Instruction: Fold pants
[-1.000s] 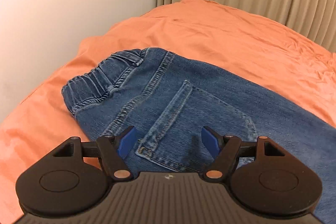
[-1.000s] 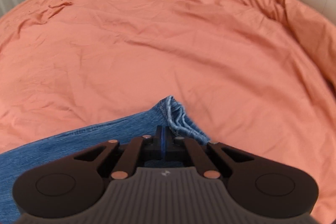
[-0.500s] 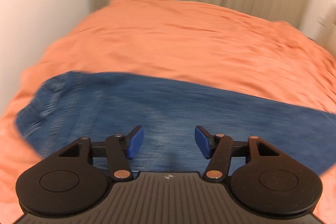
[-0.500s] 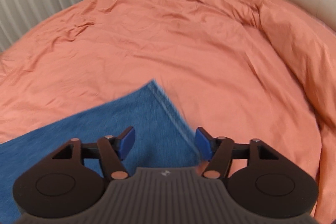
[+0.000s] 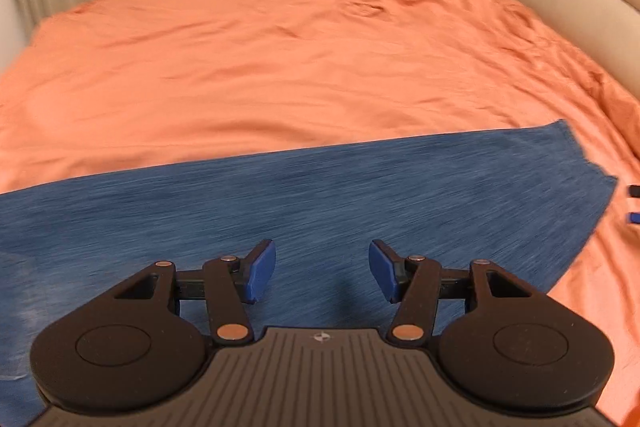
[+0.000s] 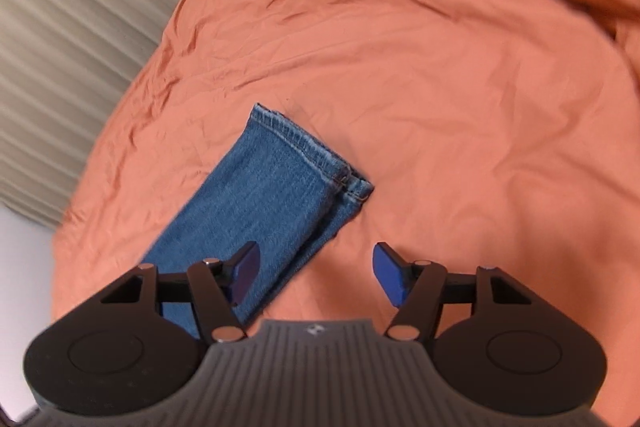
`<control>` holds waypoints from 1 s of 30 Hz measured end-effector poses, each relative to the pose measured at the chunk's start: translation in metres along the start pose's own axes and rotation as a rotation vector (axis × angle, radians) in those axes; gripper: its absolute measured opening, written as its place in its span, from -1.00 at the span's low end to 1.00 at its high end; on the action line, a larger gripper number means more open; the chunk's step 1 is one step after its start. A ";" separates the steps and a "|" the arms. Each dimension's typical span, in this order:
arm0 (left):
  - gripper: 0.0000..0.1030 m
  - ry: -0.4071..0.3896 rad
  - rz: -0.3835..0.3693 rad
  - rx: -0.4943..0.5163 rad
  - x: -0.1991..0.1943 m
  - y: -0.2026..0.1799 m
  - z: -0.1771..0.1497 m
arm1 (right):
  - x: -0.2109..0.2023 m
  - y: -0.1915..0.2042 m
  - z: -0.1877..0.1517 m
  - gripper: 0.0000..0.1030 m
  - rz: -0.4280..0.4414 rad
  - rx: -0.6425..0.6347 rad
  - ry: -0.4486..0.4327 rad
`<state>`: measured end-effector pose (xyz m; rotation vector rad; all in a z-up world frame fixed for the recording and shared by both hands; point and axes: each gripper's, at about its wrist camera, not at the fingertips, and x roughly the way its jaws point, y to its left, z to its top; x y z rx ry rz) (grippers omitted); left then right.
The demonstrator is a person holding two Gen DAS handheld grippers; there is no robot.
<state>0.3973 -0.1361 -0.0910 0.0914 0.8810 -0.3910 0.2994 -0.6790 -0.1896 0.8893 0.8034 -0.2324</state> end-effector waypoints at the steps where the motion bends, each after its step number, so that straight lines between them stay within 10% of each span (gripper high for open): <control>1: 0.07 0.007 -0.024 0.013 0.009 -0.008 0.004 | 0.008 -0.005 0.002 0.09 0.023 0.024 -0.003; 14: -0.46 0.058 0.034 0.248 0.114 -0.083 0.060 | 0.077 -0.025 0.007 -0.71 0.117 0.089 -0.028; 30: -0.82 0.114 0.088 0.332 0.159 -0.094 0.071 | 0.034 0.040 0.034 -0.95 0.025 -0.288 -0.046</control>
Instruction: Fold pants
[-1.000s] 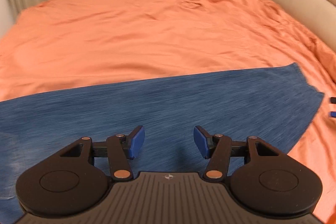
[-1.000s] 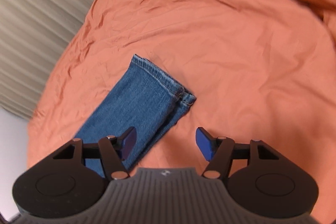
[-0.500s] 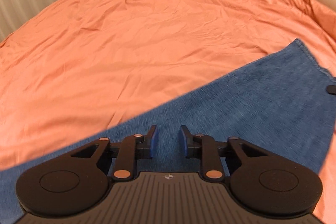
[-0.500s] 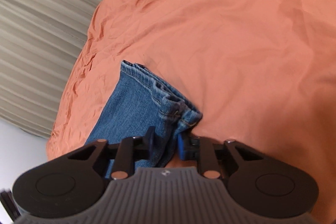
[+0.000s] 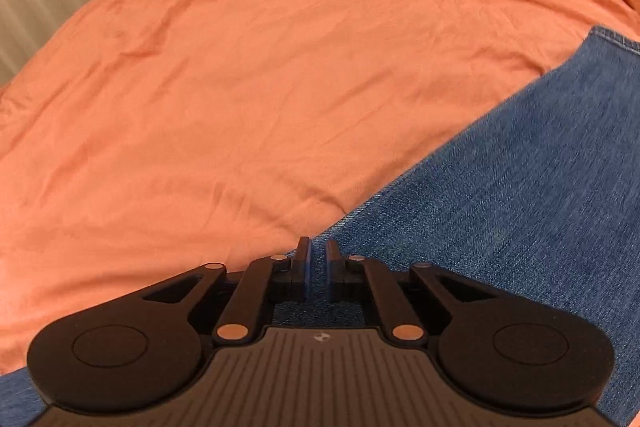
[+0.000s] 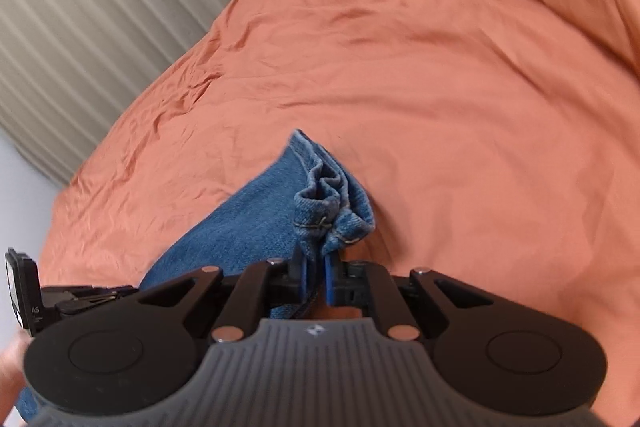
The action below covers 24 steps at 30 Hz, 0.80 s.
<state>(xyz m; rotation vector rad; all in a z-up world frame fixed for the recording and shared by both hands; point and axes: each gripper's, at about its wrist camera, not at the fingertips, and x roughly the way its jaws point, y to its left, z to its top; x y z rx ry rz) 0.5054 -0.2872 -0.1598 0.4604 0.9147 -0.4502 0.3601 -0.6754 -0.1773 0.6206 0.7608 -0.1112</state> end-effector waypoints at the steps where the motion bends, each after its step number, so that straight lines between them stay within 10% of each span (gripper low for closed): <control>1: -0.81 -0.014 -0.001 -0.015 -0.008 0.002 -0.002 | -0.004 0.006 0.004 -0.95 -0.010 -0.026 0.003; 14: -0.81 -0.016 -0.225 0.075 -0.101 -0.031 -0.085 | -0.048 0.084 0.034 -0.95 -0.076 -0.210 -0.009; 24: -1.00 -0.040 -0.134 0.214 -0.086 -0.073 -0.119 | -0.085 0.172 0.042 -0.95 -0.053 -0.371 -0.022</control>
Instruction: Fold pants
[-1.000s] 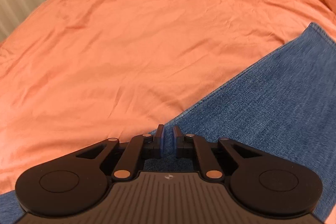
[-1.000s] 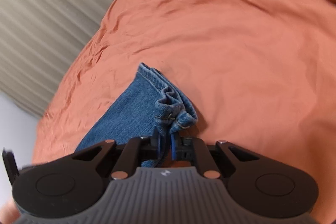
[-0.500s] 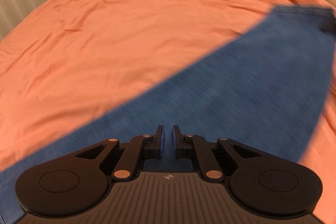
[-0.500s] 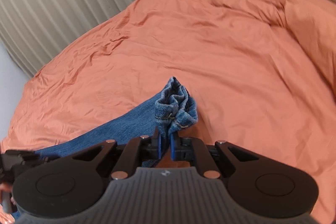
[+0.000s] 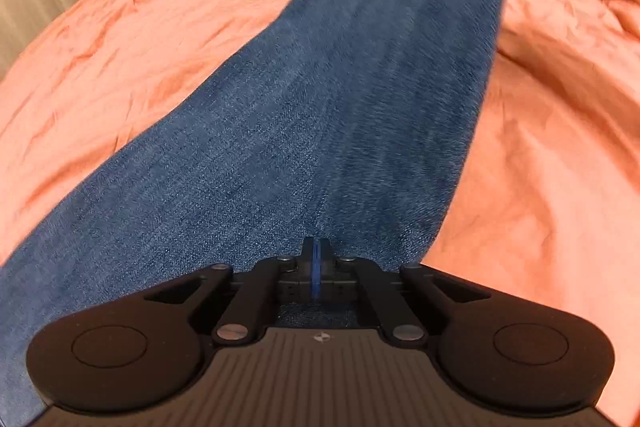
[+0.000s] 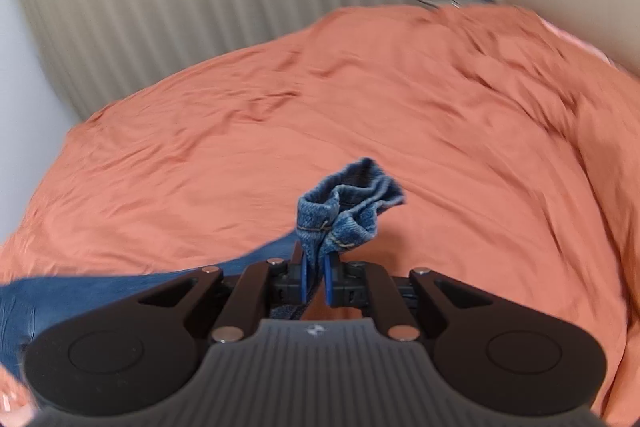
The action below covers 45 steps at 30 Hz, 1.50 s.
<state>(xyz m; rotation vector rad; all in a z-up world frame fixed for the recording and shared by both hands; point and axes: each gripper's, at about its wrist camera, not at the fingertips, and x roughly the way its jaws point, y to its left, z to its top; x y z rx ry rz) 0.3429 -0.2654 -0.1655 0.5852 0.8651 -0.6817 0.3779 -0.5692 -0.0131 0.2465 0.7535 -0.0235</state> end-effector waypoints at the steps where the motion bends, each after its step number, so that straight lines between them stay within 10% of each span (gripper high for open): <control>1: -1.00 -0.011 0.007 0.007 -0.004 -0.001 -0.002 | -0.006 0.015 0.003 -0.95 0.003 -0.040 -0.006; 8: -0.67 -0.112 -0.058 -0.122 -0.086 0.047 -0.030 | -0.041 0.122 0.024 -0.94 0.040 -0.263 -0.057; 20: -0.44 -0.153 0.074 -0.457 -0.201 0.183 -0.129 | -0.014 0.304 -0.001 -0.94 0.182 -0.397 -0.014; 28: -0.42 -0.118 0.115 -0.597 -0.209 0.222 -0.199 | 0.067 0.371 -0.102 -0.94 0.326 -0.386 0.166; 35: -0.16 -0.171 -0.002 -0.750 -0.203 0.244 -0.216 | 0.118 0.391 -0.196 -0.82 0.325 -0.464 0.353; 45: 0.18 -0.215 -0.225 -0.912 -0.143 0.263 -0.200 | 0.101 0.388 -0.164 -0.12 0.332 -0.570 0.391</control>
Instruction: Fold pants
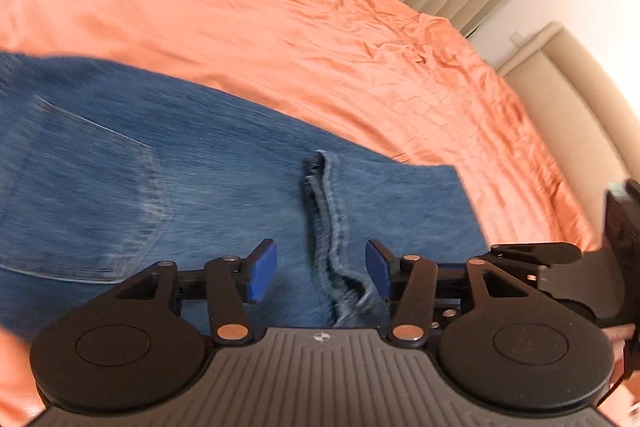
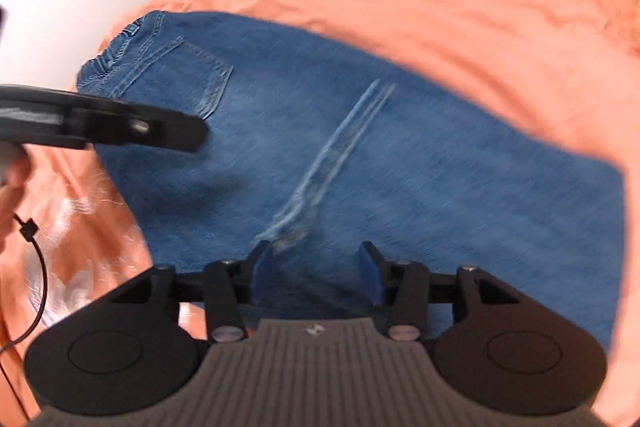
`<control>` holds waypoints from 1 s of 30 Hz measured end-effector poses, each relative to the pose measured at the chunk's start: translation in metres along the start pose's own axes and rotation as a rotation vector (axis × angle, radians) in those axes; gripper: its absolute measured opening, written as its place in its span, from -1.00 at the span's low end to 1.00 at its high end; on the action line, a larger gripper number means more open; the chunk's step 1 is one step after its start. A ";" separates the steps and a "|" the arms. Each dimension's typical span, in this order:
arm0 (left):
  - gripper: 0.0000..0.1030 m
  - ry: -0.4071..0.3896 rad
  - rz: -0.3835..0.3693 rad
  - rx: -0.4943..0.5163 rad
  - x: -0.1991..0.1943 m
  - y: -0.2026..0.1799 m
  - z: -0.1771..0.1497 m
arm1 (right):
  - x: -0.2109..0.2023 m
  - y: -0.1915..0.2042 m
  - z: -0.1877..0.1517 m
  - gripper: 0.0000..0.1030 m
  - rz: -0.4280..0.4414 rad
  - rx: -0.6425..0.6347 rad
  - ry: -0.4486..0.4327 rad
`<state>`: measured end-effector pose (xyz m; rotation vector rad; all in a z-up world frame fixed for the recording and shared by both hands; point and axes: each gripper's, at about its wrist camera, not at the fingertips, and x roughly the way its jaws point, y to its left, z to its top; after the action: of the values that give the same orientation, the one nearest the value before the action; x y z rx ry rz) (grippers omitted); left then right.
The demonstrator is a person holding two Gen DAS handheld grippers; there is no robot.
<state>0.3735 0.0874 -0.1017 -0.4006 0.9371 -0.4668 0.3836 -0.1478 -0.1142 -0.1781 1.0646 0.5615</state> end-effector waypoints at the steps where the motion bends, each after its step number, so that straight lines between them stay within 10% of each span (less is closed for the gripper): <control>1: 0.19 0.006 -0.016 -0.028 0.009 0.001 0.003 | -0.005 -0.005 0.004 -0.12 -0.031 -0.013 -0.006; 9: 0.19 0.086 -0.077 -0.214 0.082 0.029 0.013 | -0.013 -0.087 0.001 -0.12 -0.231 0.053 0.010; 17: -0.10 0.131 -0.300 -0.352 0.115 0.051 0.005 | 0.001 -0.145 -0.031 -0.12 -0.272 0.109 0.029; 19: -0.60 0.098 -0.259 -0.334 0.113 0.047 0.008 | -0.001 -0.154 -0.037 -0.12 -0.261 0.118 0.018; 22: -0.71 -0.030 -0.162 -0.103 0.085 0.013 0.017 | 0.001 -0.160 -0.040 -0.12 -0.247 0.128 0.007; 27: -0.71 -0.260 0.066 0.652 0.026 -0.096 -0.008 | -0.009 -0.162 -0.049 -0.11 -0.216 0.136 0.003; 30: -0.72 -0.205 0.142 0.733 0.036 -0.109 -0.014 | -0.009 -0.162 -0.056 -0.11 -0.209 0.144 0.006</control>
<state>0.3576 -0.0247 -0.0769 0.2786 0.5373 -0.5899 0.4208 -0.3108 -0.1545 -0.1622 1.0730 0.2951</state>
